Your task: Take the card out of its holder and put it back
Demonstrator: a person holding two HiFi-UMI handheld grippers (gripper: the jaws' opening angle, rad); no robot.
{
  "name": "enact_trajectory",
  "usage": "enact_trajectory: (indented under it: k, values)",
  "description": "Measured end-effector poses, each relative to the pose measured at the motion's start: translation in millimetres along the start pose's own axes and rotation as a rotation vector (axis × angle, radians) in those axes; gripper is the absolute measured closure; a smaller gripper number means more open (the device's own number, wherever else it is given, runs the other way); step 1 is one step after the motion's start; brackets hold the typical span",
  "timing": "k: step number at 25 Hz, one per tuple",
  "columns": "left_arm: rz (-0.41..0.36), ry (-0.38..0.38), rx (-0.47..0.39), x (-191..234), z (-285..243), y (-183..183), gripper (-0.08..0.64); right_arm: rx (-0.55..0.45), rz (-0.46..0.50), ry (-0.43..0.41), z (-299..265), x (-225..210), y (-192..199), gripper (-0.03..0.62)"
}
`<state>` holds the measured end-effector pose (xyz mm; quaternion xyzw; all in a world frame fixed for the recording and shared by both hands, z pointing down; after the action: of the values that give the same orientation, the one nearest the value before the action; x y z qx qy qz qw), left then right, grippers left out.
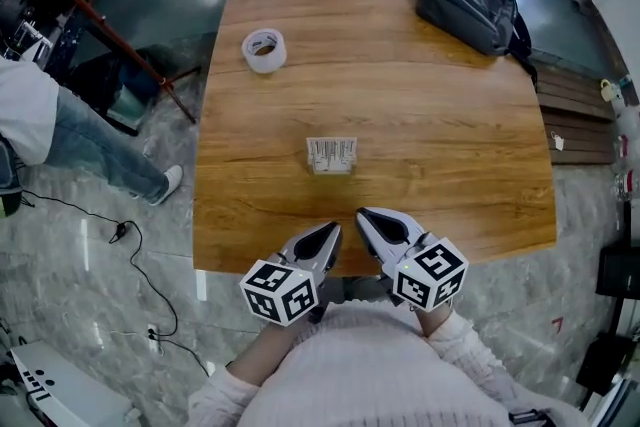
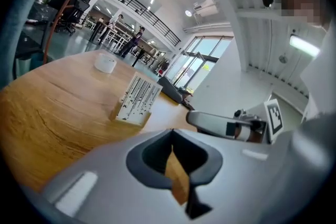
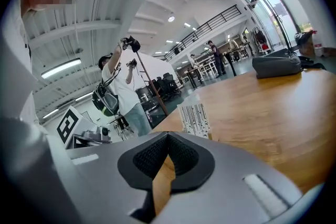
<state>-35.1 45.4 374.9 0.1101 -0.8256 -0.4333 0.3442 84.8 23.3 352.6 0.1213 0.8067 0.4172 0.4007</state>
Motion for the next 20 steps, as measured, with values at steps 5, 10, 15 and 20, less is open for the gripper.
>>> enact_trajectory:
  k: [5, 10, 15, 20]
  values:
    - [0.007, 0.031, 0.039, 11.3, -9.9, -1.3, 0.552, 0.013, -0.032, 0.034, -16.3, -8.1, -1.0, 0.598]
    - [-0.011, 0.020, 0.056, 36.1, -17.1, -13.6, 0.552, 0.032, -0.037, 0.055, -31.0, -13.7, -4.7, 0.598]
    - [-0.043, -0.008, 0.050, 53.9, -28.3, -22.9, 0.552, 0.042, -0.038, 0.068, -41.7, -27.9, -6.7, 0.598]
    - [-0.081, -0.044, 0.018, 70.8, -32.6, -26.4, 0.551, 0.043, -0.048, 0.072, -54.8, -37.4, -1.6, 0.598]
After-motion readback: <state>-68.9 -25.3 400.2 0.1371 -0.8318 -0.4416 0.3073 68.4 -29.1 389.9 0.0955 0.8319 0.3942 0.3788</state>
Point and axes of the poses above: the fingertips, and each gripper's own axes: z backward along the fingers, x to its left, y out of its underside, the point moved 6 cm from there along z, backward along the fingers, and after that the axes turned 8 degrees about -z, right-handed, at the moved point
